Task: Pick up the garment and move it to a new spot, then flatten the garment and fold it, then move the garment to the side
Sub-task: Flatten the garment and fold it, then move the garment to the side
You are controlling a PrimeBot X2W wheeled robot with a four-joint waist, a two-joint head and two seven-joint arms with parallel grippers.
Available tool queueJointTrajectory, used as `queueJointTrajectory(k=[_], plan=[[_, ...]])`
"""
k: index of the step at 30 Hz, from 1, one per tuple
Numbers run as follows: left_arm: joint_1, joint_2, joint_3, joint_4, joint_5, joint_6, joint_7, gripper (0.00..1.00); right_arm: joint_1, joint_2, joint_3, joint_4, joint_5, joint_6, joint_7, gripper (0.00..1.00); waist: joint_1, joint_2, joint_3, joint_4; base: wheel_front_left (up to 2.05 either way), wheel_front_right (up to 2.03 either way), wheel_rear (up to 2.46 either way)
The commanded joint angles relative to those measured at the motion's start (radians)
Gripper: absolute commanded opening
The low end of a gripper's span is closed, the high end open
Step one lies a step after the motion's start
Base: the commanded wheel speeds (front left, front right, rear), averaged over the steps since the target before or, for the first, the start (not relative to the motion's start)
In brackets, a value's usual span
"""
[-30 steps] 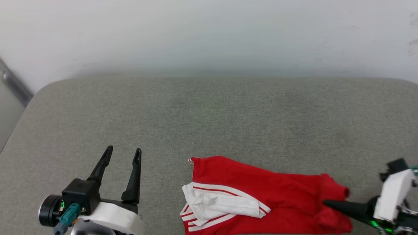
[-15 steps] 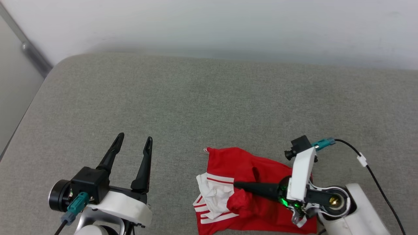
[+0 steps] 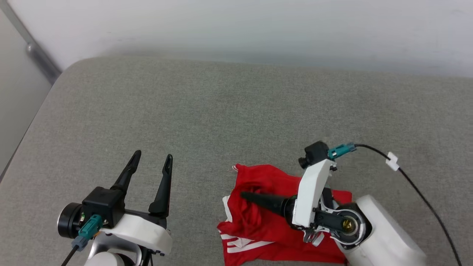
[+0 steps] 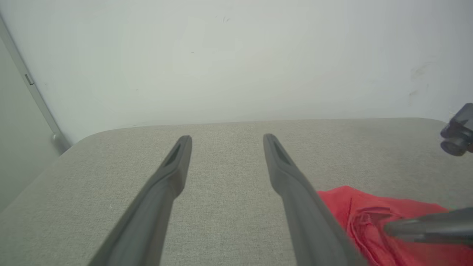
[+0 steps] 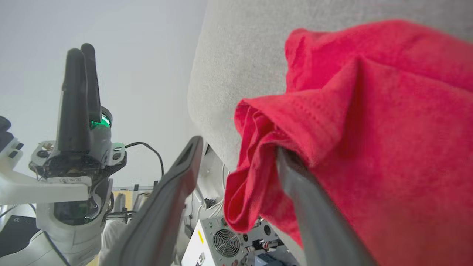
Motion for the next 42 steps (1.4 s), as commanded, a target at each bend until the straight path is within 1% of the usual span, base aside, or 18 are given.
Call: queueJointTrajectory(k=[1,3,5,8,10,12,14,16,18,22,23,26,29,33,42], plan=[[0.012,-0.001,0.002,0.002,-0.005,0.007,-0.004,1.0,-0.014,-0.041,0.019,-0.047,-0.063,0.0,-0.066,1.0,-0.0001,0.0,-0.021,-0.019,0.0,0.0,0.0],[0.019,-0.002,0.006,0.005,-0.006,0.013,-0.006,1.0,-0.011,-0.088,0.041,-0.083,-0.172,0.0,-0.167,1.0,-0.0001,0.0,-0.037,-0.033,0.0,0.0,0.0],[0.026,-0.003,0.011,0.005,-0.008,0.02,-0.008,1.0,-0.001,-0.128,0.042,-0.105,-0.288,0.0,-0.277,1.0,-0.0001,0.0,-0.051,-0.049,0.0,0.0,0.0],[0.047,-0.002,0.022,0.008,-0.014,0.036,-0.014,1.0,0.025,-0.177,0.0,-0.122,-0.456,0.0,-0.419,1.0,-0.0001,0.0,-0.071,-0.078,0.0,0.0,0.0],[0.061,-0.002,0.031,0.01,-0.015,0.046,-0.019,1.0,0.05,-0.2,-0.062,-0.137,-0.565,0.0,-0.506,1.0,-0.0001,0.0,-0.085,-0.096,0.0,0.0,0.0],[0.075,-0.001,0.042,0.011,-0.019,0.056,-0.024,1.0,0.083,-0.209,-0.142,-0.162,-0.658,0.0,-0.577,1.0,-0.0001,0.0,-0.095,-0.115,0.0,0.0,0.0],[0.089,-0.001,0.053,0.014,-0.023,0.066,-0.029,1.0,0.122,-0.199,-0.226,-0.202,-0.73,0.0,-0.637,1.0,-0.0001,0.0,-0.104,-0.132,0.0,0.0,0.0],[0.106,0.0,0.067,0.016,-0.022,0.077,-0.034,1.0,0.167,-0.19,-0.297,-0.25,-0.798,0.0,-0.675,1.0,-0.0001,0.0,-0.114,-0.147,0.0,0.0,0.0],[0.119,0.0,0.077,0.015,-0.023,0.084,-0.038,1.0,0.215,-0.177,-0.364,-0.307,-0.851,0.0,-0.696,1.0,-0.0001,0.0,-0.121,-0.16,0.0,0.0,0.0],[0.144,0.004,0.087,0.017,-0.017,0.092,-0.043,1.0,0.312,-0.138,-0.432,-0.423,-0.928,0.0,-0.694,1.0,-0.0001,0.0,-0.132,-0.179,0.0,0.0,0.0],[0.144,0.004,0.087,0.017,-0.017,0.092,-0.043,1.0,0.312,-0.138,-0.432,-0.423,-0.928,0.0,-0.694,1.0,-0.0001,0.0,-0.132,-0.179,0.0,0.0,0.0],[0.156,0.007,0.088,0.017,-0.012,0.085,-0.047,1.0,0.384,-0.111,-0.454,-0.5,-0.968,0.0,-0.671,1.0,-0.0001,0.0,-0.142,-0.184,0.0,0.0,0.0],[0.17,0.007,0.083,0.022,-0.006,0.082,-0.05,1.0,0.447,-0.092,-0.464,-0.557,-0.977,0.0,-0.649,1.0,-0.0001,0.0,-0.151,-0.187,0.0,0.0,0.0],[0.188,0.002,0.093,0.029,-0.007,0.089,-0.05,1.0,0.502,-0.059,-0.47,-0.613,-0.984,0.0,-0.624,1.0,-0.0001,0.0,-0.157,-0.193,0.0,0.0,0.0],[0.194,-0.004,0.103,0.026,-0.005,0.082,-0.053,1.0,0.521,-0.039,-0.484,-0.645,-0.978,0.0,-0.583,1.0,-0.0001,0.0,-0.151,-0.191,0.0,0.0,0.0]])
